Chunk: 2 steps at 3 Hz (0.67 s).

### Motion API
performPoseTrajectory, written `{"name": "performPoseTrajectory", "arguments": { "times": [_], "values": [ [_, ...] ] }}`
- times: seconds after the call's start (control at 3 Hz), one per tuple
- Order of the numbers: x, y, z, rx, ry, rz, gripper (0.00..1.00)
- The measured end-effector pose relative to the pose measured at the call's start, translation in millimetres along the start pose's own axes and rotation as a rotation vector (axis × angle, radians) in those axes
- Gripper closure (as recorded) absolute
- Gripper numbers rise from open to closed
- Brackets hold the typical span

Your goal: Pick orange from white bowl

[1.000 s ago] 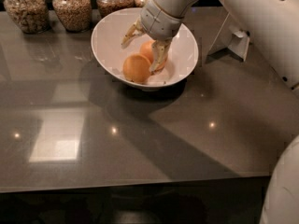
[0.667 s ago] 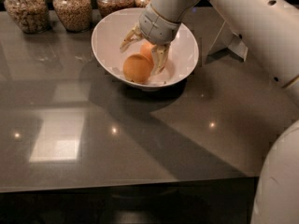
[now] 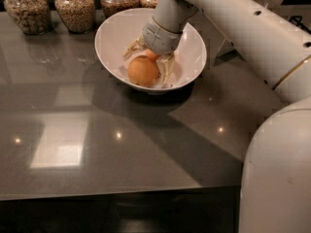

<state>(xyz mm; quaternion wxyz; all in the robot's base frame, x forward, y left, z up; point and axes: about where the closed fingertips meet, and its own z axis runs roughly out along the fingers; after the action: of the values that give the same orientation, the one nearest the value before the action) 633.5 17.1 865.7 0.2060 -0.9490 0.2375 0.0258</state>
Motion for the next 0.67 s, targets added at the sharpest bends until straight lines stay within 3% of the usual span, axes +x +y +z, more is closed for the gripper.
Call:
{"name": "performPoseTrajectory", "arguments": {
  "times": [0.33, 0.67],
  "values": [
    [4.9, -0.4, 10.0, -0.01, -0.007, 0.004, 0.27],
    [4.9, -0.6, 10.6, -0.011, -0.008, 0.004, 0.42]
  ]
}}
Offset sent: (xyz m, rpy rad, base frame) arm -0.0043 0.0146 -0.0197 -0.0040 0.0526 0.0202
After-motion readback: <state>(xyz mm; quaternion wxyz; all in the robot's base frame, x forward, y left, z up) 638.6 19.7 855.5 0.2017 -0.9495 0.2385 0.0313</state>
